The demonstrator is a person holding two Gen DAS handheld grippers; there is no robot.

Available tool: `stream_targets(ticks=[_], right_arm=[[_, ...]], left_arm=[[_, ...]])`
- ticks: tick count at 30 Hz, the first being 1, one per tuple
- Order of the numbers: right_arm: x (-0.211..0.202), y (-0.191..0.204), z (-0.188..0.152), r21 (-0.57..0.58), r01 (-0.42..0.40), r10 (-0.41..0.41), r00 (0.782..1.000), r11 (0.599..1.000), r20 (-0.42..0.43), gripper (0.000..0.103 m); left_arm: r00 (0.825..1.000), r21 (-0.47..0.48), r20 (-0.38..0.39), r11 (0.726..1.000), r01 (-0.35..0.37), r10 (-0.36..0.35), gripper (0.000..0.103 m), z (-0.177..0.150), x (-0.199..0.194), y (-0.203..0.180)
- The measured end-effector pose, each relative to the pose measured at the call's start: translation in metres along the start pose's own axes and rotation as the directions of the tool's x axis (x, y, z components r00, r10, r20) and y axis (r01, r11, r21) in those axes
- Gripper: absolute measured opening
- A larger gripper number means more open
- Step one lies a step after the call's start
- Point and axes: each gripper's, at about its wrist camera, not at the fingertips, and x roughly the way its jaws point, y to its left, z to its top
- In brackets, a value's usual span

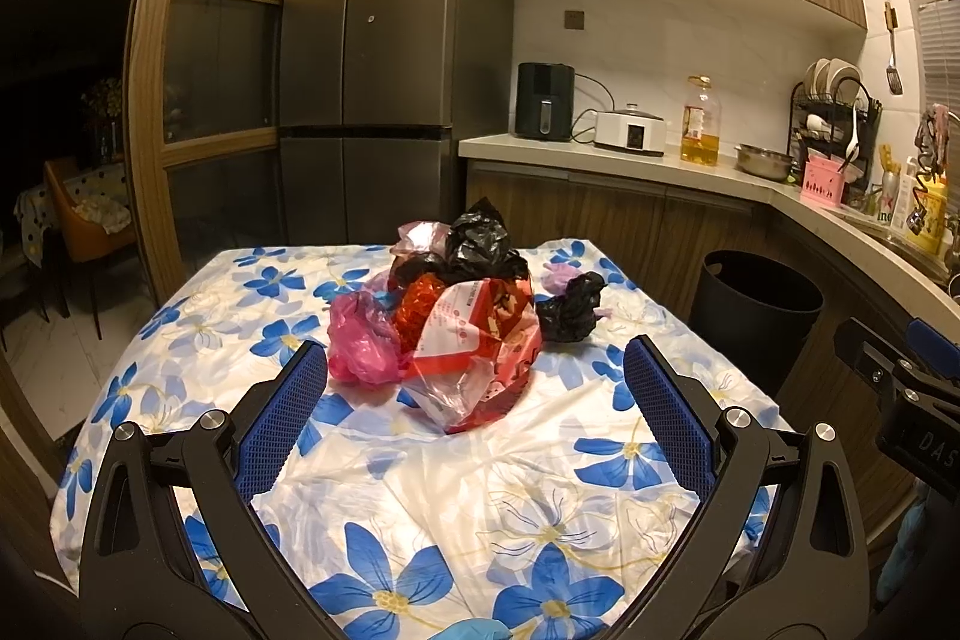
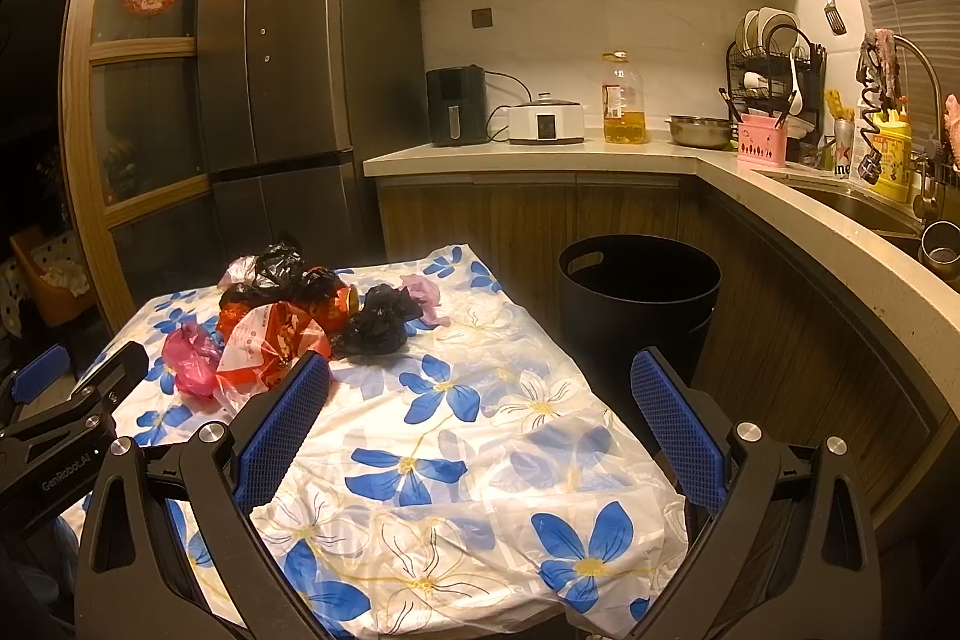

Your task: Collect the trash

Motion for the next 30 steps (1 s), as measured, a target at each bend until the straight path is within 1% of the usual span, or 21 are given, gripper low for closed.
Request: stream_targets(ticks=[4,10,14,18,21,23,26,30], right_arm=[[0.004,-0.003,-0.001,0.023,-0.011,0.011,1.000,1.000,-0.002,0.098],[0.013,-0.004,-0.005,0.022,-0.038,0.038,0.999,0.999,-0.011,0.097],[0.025,-0.002,-0.009,0.017,-0.061,0.061,0.998,0.998,-0.015,0.097],[0.038,-0.004,-0.010,0.019,-0.074,0.074,0.997,0.997,-0.019,0.097],[0.048,-0.003,-0.012,0.020,-0.085,0.086,0.996,0.996,-0.016,0.097],[0.056,-0.003,-0.013,0.026,-0.100,0.101,0.995,0.995,-0.021,0.097],[0.069,-0.001,-0.015,0.026,-0.115,0.116,0.993,0.993,-0.028,0.097],[0.084,0.002,-0.017,0.022,-0.132,0.133,0.991,0.991,-0.034,0.092]], left_arm=[[1.000,-0.003,-0.001,1.000,0.001,-0.001,0.097,0.001,0.001,0.001],[1.000,-0.018,-0.005,1.000,0.001,-0.001,0.097,-0.013,0.010,0.003],[1.000,-0.027,-0.015,1.000,0.006,-0.006,0.097,-0.018,0.027,0.010],[1.000,-0.013,-0.002,1.000,-0.016,0.015,0.095,-0.024,0.045,0.013],[1.000,-0.031,-0.012,0.999,-0.009,0.008,0.092,-0.026,0.064,0.021],[1.000,-0.057,-0.031,0.998,0.001,-0.003,0.086,-0.028,0.079,0.029],[0.999,-0.084,-0.045,0.996,0.001,-0.004,0.079,-0.032,0.097,0.037],[0.997,-0.061,-0.075,0.998,-0.019,0.014,0.071,-0.034,0.121,0.037]])
